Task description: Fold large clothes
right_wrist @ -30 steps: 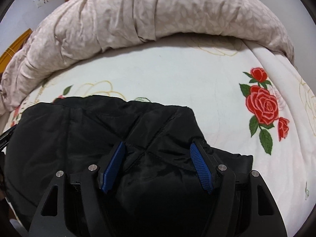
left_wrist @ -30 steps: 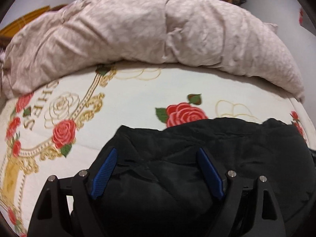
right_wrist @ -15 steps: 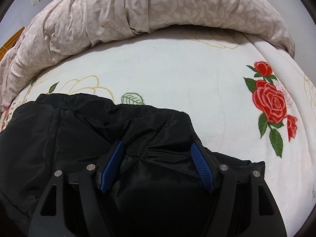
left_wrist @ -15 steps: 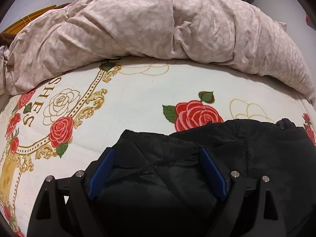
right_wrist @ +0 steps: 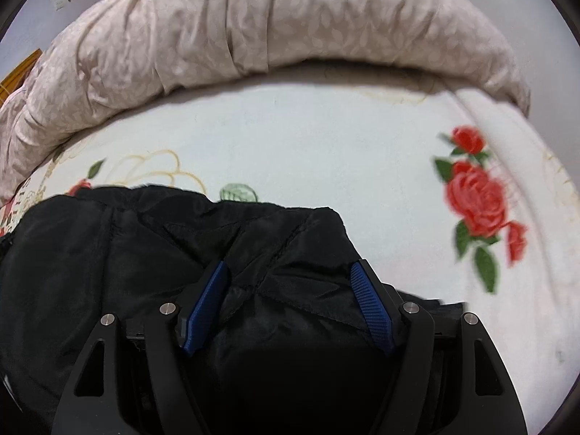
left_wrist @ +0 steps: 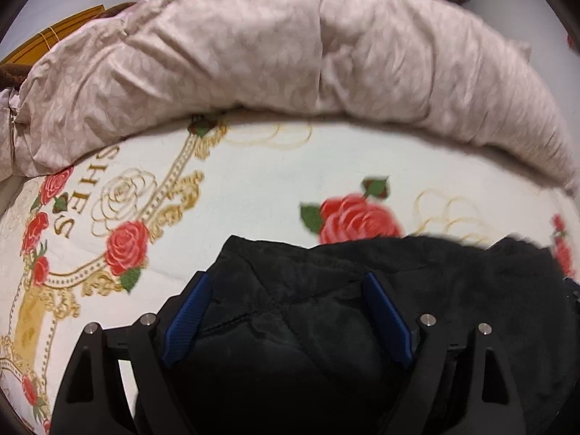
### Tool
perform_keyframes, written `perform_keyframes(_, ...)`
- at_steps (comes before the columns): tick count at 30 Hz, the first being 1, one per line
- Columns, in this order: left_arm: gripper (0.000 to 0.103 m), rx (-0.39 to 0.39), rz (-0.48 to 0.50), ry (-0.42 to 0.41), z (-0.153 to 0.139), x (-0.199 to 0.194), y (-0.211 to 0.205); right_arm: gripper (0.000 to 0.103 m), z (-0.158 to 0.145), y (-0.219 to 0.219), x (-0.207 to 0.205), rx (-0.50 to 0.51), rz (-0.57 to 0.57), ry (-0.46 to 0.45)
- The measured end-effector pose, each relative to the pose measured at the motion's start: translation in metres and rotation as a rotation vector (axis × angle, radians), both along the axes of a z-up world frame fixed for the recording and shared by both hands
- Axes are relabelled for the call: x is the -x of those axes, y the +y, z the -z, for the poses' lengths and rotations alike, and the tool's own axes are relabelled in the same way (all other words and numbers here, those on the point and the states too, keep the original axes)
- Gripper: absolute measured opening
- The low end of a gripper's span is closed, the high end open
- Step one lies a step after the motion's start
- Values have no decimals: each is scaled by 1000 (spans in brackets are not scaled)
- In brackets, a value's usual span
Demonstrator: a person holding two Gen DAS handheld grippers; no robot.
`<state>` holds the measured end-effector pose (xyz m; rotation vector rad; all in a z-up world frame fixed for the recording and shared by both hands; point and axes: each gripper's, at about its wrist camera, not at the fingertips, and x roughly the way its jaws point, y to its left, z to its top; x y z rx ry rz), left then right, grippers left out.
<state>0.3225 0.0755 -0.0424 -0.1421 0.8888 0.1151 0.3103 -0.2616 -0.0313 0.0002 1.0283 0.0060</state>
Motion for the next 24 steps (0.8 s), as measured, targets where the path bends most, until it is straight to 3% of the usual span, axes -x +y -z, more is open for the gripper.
perform_keyframes(5,86,71,130,-112,-47,22,-37,70,-49,8,22,-73,-34,-83)
perform_keyframes(7,86,97,228,-92,-50,21,-69,70,-46,17,24,-106,-58,-54)
perform_keyframes(10,86,95,351,5,-26,6,-117,70,-20,22,18,-69,-60,30)
perform_keyframes(13,87,70,346,100,11,-18,-140,70,1,16,7,-67,-47,72)
perform_keyframes(16,88,78,315,115,25,-38,-139,70,20,17,-7,-2,-51,89)
perform_keyframes(24,89,8,299,89,41,-51,-150,72,51,8,-21,-41,-14,67)
